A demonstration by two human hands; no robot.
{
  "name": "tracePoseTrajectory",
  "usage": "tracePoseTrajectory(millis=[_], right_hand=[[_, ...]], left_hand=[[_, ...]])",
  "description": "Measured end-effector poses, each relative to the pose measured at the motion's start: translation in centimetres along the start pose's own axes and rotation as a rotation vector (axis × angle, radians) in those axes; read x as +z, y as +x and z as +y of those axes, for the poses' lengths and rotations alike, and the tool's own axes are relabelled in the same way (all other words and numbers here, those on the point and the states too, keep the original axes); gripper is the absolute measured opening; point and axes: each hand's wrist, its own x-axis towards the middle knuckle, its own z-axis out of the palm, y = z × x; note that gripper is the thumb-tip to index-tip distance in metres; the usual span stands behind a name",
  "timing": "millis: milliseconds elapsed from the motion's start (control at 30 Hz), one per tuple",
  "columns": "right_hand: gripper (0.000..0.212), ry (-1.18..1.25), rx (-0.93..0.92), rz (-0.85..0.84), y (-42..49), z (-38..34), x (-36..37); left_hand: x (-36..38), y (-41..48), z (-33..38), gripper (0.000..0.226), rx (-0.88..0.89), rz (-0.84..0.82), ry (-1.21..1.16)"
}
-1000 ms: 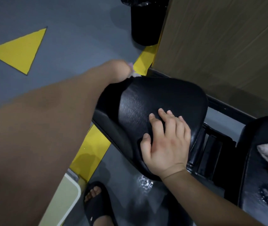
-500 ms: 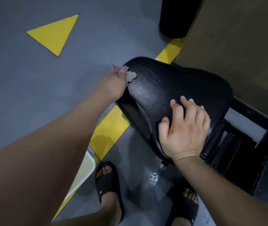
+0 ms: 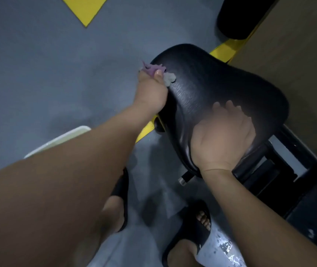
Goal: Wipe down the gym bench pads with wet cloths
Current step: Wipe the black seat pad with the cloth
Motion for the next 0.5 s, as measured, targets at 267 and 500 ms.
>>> tracePoseTrajectory(millis=[267,500], right_hand=[[0.044,-0.018,-0.017,0.061,-0.2,0.1,0.5],[0.041,-0.015,-0.029,0.075,-0.2,0.2,0.5]], left_hand=[[2.5,-8.4,-2.7,0.044,-0.201,-0.017,-0.174],[1.8,-10.5,-3.9,0.043,-0.235,-0.16,-0.177]])
